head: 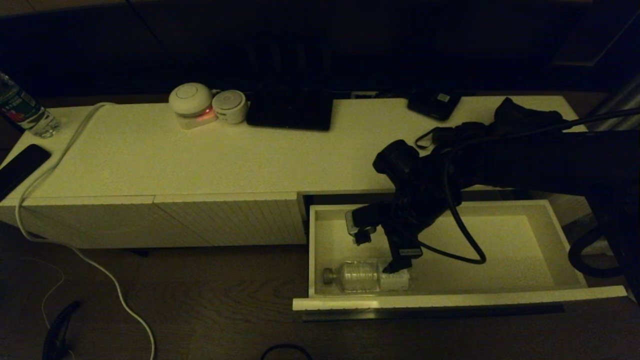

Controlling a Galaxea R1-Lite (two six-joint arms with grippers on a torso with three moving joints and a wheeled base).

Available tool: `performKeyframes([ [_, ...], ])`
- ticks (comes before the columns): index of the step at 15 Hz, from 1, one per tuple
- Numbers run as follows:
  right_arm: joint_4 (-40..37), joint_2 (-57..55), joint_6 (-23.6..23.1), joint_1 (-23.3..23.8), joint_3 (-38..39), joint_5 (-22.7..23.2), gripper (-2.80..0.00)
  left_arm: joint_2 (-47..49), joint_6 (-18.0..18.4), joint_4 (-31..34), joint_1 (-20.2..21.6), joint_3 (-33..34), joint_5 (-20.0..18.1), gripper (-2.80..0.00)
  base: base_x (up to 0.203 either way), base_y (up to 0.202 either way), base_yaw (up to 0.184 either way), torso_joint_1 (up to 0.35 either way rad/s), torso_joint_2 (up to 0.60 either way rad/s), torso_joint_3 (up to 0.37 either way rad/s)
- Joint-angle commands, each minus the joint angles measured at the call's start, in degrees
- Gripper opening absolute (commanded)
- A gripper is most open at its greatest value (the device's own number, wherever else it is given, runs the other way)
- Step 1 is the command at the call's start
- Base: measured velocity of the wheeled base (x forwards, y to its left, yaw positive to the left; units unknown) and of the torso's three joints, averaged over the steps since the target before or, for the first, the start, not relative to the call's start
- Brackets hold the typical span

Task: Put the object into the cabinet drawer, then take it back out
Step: Take the mineral water out of the drawer and put it on the table

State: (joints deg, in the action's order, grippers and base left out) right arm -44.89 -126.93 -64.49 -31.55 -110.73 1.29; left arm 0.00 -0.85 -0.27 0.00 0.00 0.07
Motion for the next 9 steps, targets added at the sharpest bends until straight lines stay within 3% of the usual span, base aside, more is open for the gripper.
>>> performKeyframes([
  [1,-0.37,-0.07,-0.07,0.00,-0.02,0.03,0.00,-0.09,-0.03,0.00,0.00,0.09,0.01,-2.80,0.000,0.000,0.000,0.000,0.00,0.000],
  [9,-0.46,-0.25,-0.02,-0.36,-0.02,0.33,0.00,-0.08,-0.03,0.00,0.00,0.07,0.01,-2.80,0.000,0.000,0.000,0.000,0.00,0.000],
])
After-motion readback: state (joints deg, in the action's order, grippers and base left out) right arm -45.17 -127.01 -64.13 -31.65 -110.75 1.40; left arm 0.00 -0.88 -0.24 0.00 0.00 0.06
